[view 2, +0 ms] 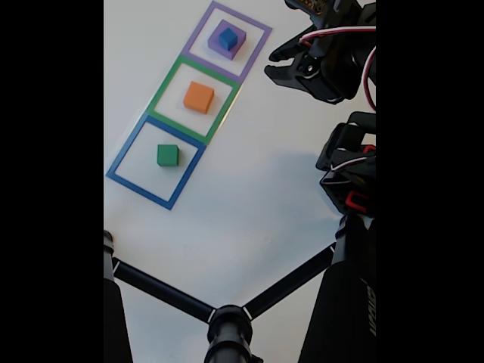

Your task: Tower of hanoi

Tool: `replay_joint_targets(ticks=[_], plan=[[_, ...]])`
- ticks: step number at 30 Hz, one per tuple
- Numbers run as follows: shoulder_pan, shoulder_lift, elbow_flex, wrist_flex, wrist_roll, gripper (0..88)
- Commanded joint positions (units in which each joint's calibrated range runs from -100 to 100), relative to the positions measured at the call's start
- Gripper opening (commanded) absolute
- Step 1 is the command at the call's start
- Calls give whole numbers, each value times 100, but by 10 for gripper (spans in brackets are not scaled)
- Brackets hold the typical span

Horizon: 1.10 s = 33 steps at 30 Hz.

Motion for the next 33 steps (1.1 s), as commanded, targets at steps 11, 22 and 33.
replay_joint_targets(ticks=[11, 22, 33], plan=[[-968, 259, -160, 39, 54, 16], [-1112, 17, 2977, -2892, 54, 330], [-1476, 243, 6477, -8212, 54, 411]])
